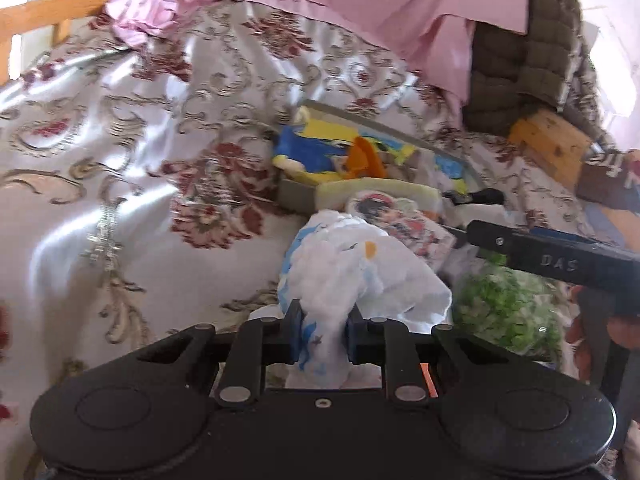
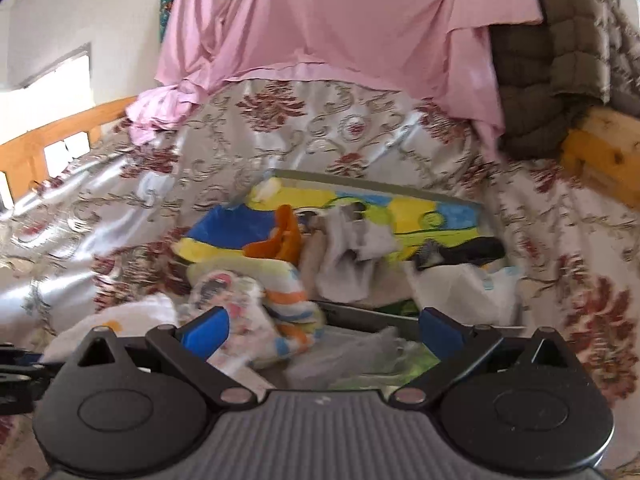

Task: Organize soft objects
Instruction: 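Grasp the white blue-print towel with the left gripper while the right gripper grasps the cartoon packet, then lift the white towel and cartoon packet and carry them over the painting tray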

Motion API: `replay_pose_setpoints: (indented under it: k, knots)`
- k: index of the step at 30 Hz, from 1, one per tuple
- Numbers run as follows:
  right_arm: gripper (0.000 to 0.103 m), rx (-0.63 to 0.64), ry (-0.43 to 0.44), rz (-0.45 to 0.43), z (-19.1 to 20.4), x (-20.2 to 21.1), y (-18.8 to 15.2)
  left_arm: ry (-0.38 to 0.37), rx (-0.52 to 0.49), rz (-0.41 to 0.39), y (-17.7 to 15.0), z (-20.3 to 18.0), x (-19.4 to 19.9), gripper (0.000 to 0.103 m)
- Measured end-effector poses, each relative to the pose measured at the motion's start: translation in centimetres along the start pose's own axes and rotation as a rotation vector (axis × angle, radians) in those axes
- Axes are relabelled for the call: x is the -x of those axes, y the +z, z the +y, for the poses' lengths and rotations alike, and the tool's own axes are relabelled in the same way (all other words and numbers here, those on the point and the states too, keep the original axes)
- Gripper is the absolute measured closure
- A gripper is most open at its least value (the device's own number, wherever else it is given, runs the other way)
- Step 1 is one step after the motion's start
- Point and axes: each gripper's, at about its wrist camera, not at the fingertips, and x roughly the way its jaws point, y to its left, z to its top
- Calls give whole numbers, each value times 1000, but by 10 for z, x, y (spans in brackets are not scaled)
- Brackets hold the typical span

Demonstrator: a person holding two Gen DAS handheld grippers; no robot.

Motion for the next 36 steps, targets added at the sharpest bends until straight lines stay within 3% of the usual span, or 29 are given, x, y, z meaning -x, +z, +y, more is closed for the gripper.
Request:
replay_pose_setpoints:
  k: [6, 10, 12, 18, 22, 28, 32, 36]
  knots:
    - [3, 39, 107, 45, 23, -16, 8, 136, 9, -25, 6, 12, -2, 81]
    - [6, 89, 134, 98, 40, -32, 7, 179, 41, -26, 11, 24, -7, 80]
    - [9, 119, 131, 122, 46, -39, 5, 171, 70, -23, 14, 30, -10, 77]
    - [19, 121, 133, 183, 52, -55, -2, 135, 143, 5, 15, 40, -22, 57]
    - [21, 128, 121, 185, 53, -56, -4, 74, 219, 7, 12, 47, -30, 41]
    - [29, 120, 113, 164, 52, -51, -1, -6, 275, -23, 10, 47, -33, 29]
    - [34, 145, 106, 163, 55, -51, -4, -36, 325, -42, 10, 52, -38, 28]
    - [41, 171, 107, 148, 58, -46, -4, -45, 359, -28, 10, 59, -46, 43]
